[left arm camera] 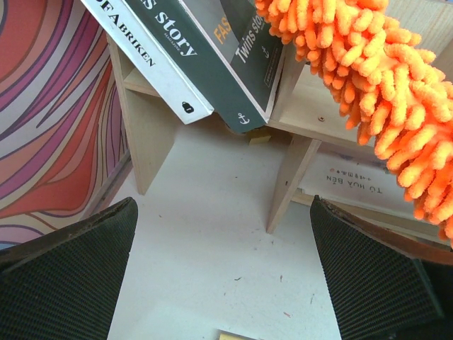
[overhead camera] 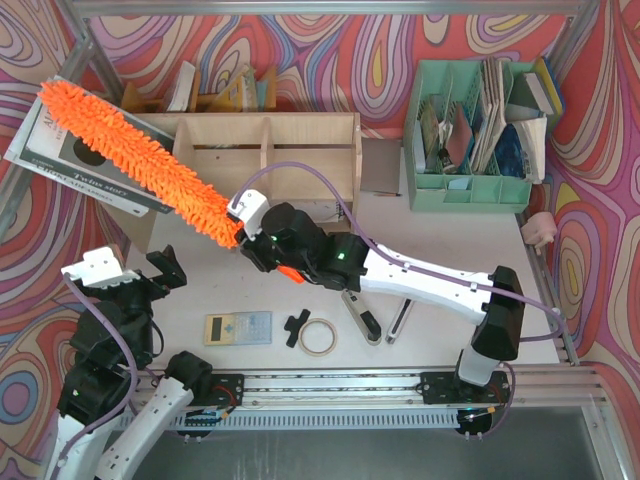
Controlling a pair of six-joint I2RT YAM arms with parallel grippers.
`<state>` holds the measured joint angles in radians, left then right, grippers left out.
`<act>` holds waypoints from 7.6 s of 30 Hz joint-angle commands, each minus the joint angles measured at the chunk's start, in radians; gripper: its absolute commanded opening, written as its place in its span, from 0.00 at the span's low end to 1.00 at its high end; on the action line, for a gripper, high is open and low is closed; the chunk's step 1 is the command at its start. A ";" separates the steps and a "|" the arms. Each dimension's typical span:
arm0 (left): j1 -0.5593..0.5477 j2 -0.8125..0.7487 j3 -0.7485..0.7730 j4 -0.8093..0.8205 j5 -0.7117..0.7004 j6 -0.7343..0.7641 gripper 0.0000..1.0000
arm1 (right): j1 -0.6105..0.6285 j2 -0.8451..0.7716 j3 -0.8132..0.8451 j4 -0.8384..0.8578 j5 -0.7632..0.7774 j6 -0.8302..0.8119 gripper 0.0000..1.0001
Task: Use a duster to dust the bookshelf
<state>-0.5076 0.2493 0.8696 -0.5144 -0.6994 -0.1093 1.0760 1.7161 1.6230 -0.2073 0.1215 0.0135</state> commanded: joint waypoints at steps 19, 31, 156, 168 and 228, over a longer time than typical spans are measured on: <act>0.007 0.004 0.012 -0.005 0.012 -0.007 0.99 | -0.005 -0.193 -0.177 -0.006 0.212 0.033 0.00; 0.006 -0.001 0.011 -0.005 0.011 -0.008 0.98 | -0.004 -0.391 -0.467 0.047 0.042 -0.049 0.00; 0.007 0.190 0.049 -0.060 0.176 0.002 0.99 | 0.025 0.016 0.326 -0.516 0.409 0.291 0.00; 0.007 0.193 0.046 -0.059 0.181 0.003 0.98 | 0.021 -0.125 0.233 -0.625 0.540 0.361 0.00; 0.006 0.194 0.047 -0.064 0.176 0.006 0.99 | -0.063 -0.178 0.175 -0.713 0.555 0.353 0.00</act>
<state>-0.5068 0.4500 0.9222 -0.5838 -0.5098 -0.1085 1.0096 1.5322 1.7618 -0.9215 0.5758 0.3687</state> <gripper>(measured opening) 0.984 0.336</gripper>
